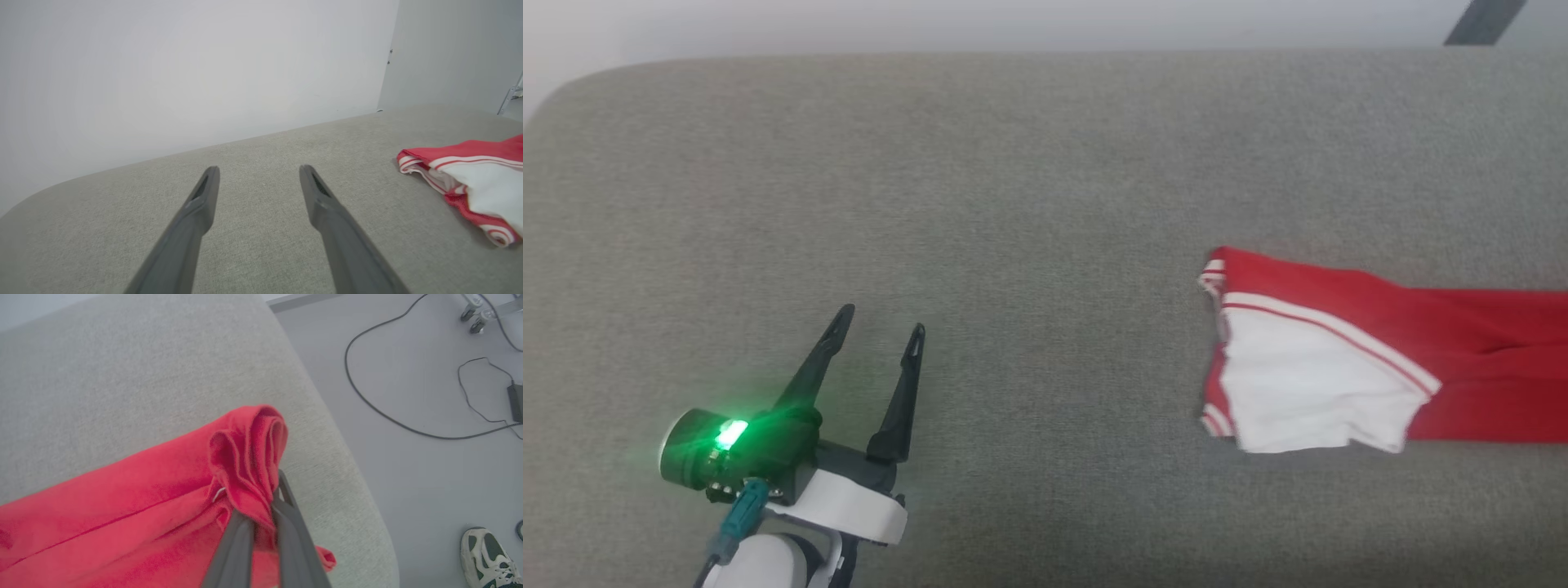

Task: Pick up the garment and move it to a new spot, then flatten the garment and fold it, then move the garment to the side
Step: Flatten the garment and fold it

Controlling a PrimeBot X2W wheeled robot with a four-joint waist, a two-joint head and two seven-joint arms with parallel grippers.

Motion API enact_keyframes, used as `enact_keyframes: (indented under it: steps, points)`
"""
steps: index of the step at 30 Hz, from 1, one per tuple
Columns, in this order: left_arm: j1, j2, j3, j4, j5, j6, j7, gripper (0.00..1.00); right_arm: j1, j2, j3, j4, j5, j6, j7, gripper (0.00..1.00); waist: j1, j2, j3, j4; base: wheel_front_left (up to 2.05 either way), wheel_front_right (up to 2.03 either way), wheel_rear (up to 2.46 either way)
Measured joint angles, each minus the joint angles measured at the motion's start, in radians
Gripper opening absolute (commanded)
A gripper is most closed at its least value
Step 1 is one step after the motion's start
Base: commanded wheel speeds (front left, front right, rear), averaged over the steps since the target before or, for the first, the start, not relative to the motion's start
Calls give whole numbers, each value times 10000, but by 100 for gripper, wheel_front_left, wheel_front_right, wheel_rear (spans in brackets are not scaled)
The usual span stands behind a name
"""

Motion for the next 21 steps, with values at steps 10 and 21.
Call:
enact_keyframes:
  steps: [10,21]
  points:
    - [-178,190,-125,92,-75,-8,0,100,-619,142,-23,226,-347,-2,-476,0,0,0,103,-428,0,0,0]
    - [231,138,8,148,-291,-10,0,100,639,589,821,-2888,69,-6,107,0,0,0,-536,-347,0,0,0]
